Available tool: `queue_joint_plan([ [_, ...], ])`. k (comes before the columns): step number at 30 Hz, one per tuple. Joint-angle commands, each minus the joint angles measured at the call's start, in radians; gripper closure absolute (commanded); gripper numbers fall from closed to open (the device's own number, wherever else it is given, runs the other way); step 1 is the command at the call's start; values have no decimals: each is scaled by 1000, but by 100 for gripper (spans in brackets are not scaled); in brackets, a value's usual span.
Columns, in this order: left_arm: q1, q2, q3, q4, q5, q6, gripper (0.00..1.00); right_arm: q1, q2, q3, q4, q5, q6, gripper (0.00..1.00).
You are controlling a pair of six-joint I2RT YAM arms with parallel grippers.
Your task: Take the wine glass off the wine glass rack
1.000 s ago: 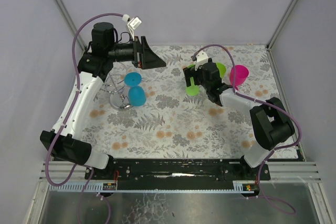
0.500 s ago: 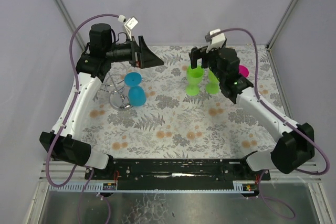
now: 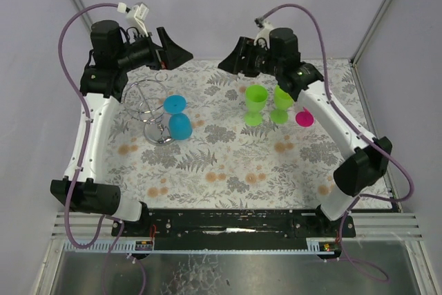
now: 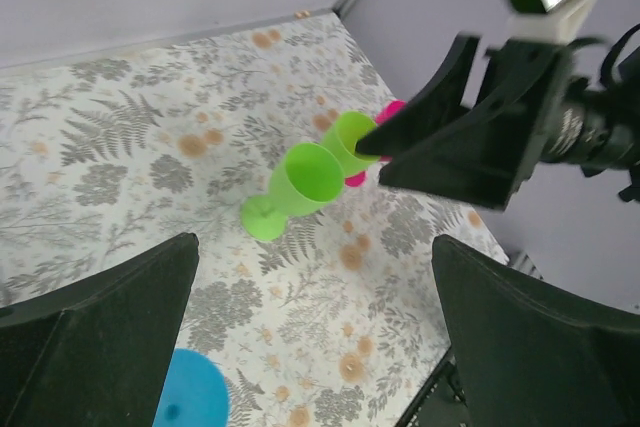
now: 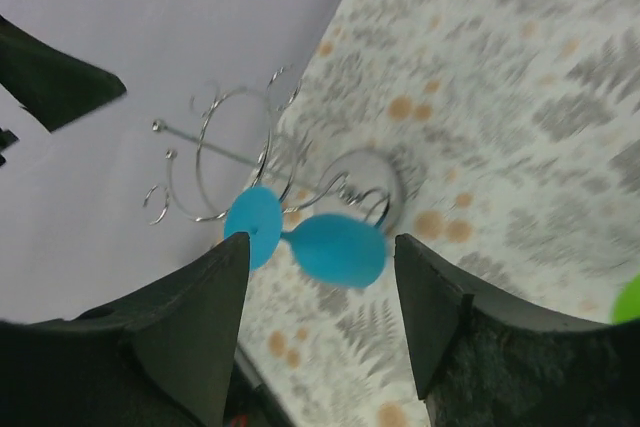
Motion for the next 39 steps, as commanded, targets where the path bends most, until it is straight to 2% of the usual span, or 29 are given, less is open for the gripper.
queue_joint_plan([
  [1, 49, -21, 30, 43, -59, 19, 0, 54, 46, -19, 20, -191, 268, 34],
  [10, 92, -42, -19, 73, -52, -18, 0, 151, 101, -97, 132, -207, 399, 38],
  [19, 94, -63, -56, 76, -36, -16, 0, 221, 192, -77, 168, -206, 435, 41],
  [32, 97, -71, -74, 76, -20, -17, 0, 237, 236, -80, 225, -214, 476, 43],
  [39, 97, -70, -78, 77, -14, -17, 0, 238, 258, -76, 267, -235, 512, 50],
])
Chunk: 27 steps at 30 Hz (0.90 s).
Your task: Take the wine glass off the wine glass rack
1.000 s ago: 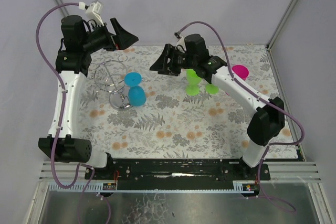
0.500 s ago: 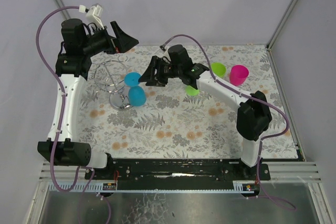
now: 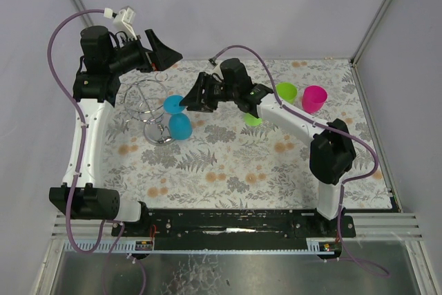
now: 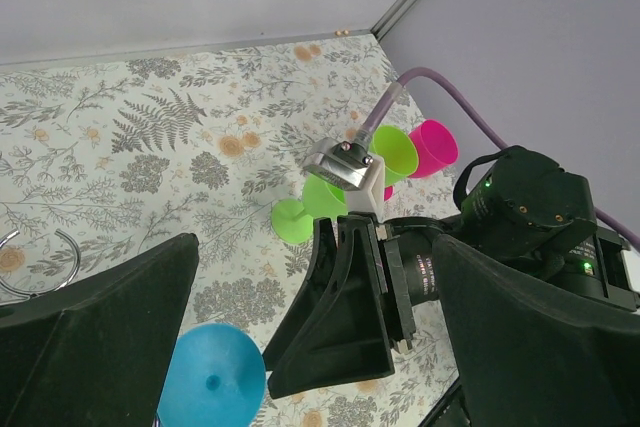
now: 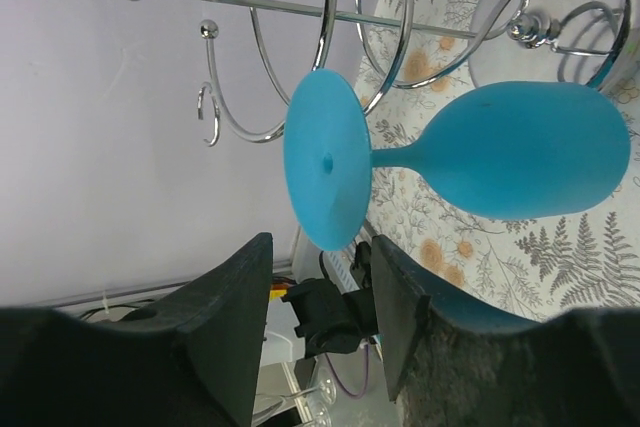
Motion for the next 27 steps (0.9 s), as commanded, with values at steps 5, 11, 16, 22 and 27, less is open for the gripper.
queue_joint_plan([
  [5, 6, -20, -15, 57, 23, 0, 0, 8, 19, 29, 84, -46, 45, 53],
  [11, 6, -19, -19, 57, 29, 0, 0, 8, 29, 28, 95, -61, 55, 59],
  [16, 6, -17, -19, 59, 32, 0, 0, 8, 30, 27, 108, -70, 62, 71],
  [22, 7, -17, -22, 59, 37, 0, 0, 8, 26, 17, 124, -75, 74, 97],
  [27, 6, -16, -24, 69, 39, -10, 0, 8, 11, 4, 145, -83, 101, 100],
])
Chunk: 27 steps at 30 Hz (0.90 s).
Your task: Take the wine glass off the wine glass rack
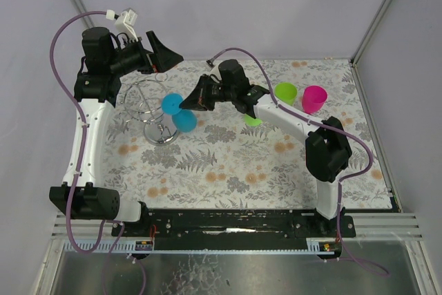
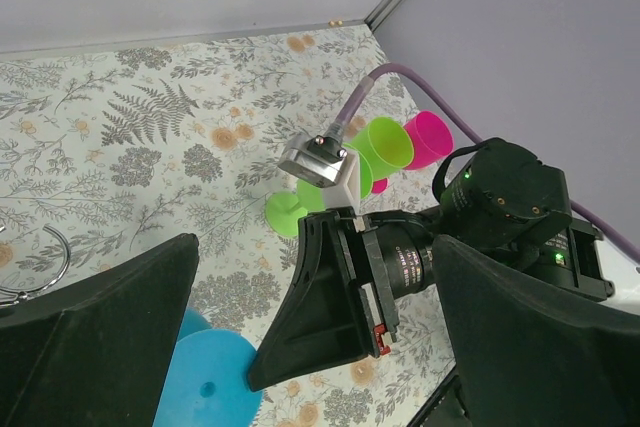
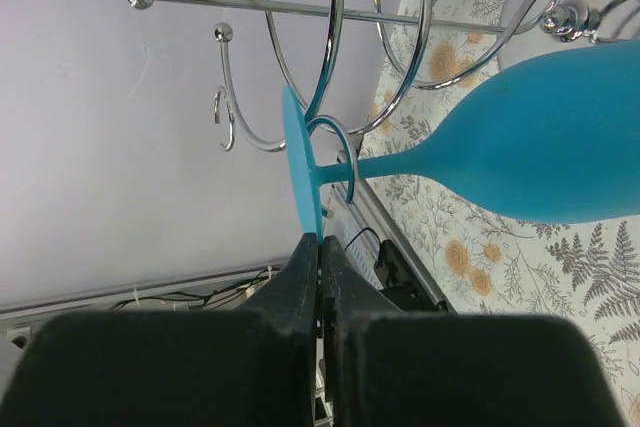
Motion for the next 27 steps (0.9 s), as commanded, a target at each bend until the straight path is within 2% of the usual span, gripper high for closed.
queue_joint_plan([
  [1, 5, -16, -7, 70, 17, -12, 0, 8, -34, 4, 62, -31, 29, 100],
  [12, 6, -14, -6, 75, 24, -23, 0, 4, -73, 4, 110, -9, 95, 100],
  [27, 7, -15, -7, 77, 31, -36, 0, -16, -116, -60, 89, 14, 111, 100],
])
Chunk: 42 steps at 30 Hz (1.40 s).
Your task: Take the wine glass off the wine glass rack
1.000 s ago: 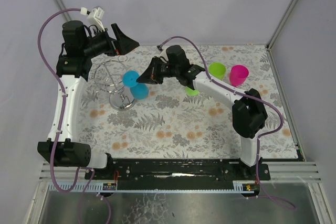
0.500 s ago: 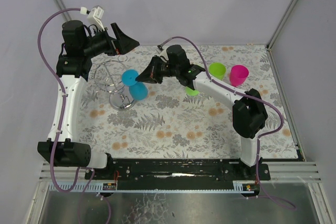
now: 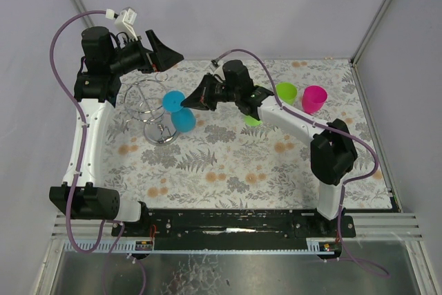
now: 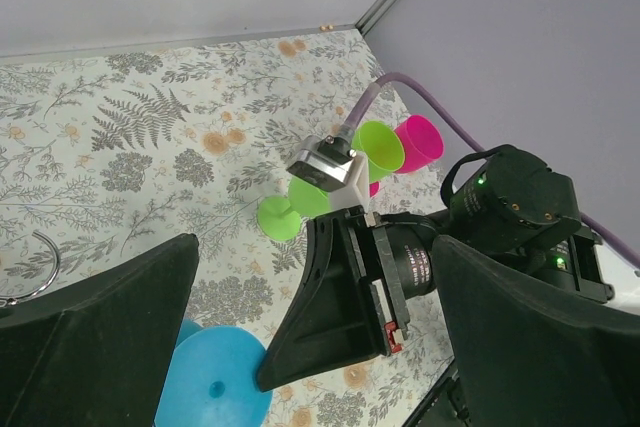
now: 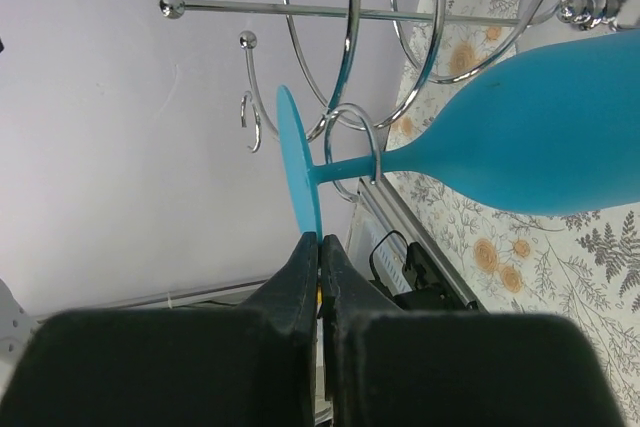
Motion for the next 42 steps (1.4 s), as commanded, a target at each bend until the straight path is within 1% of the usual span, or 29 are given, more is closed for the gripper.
queue_joint_plan([
  [1, 7, -14, -9, 59, 19, -15, 0, -7, -66, -9, 45, -10, 21, 100],
  [9, 6, -12, -10, 64, 25, -24, 0, -7, -79, -13, 20, -22, 20, 100],
  [14, 5, -9, -3, 63, 28, -27, 0, -7, -110, -22, -38, -5, -9, 100],
  [24, 6, 11, 15, 60, 49, -57, 0, -11, -258, -199, -13, 34, 23, 100],
  [27, 6, 23, 12, 66, 93, -106, 0, -19, -300, -210, -19, 63, -1, 100],
  [35, 5, 36, -50, 134, 265, -292, 1, -73, -396, -223, -9, 120, -152, 100],
  [37, 1, 36, -61, 140, 294, -329, 1, -89, -418, -239, 5, 125, -166, 100],
  [42, -28, 41, -99, 142, 352, -366, 2, -119, -449, -261, 62, 109, -168, 100],
])
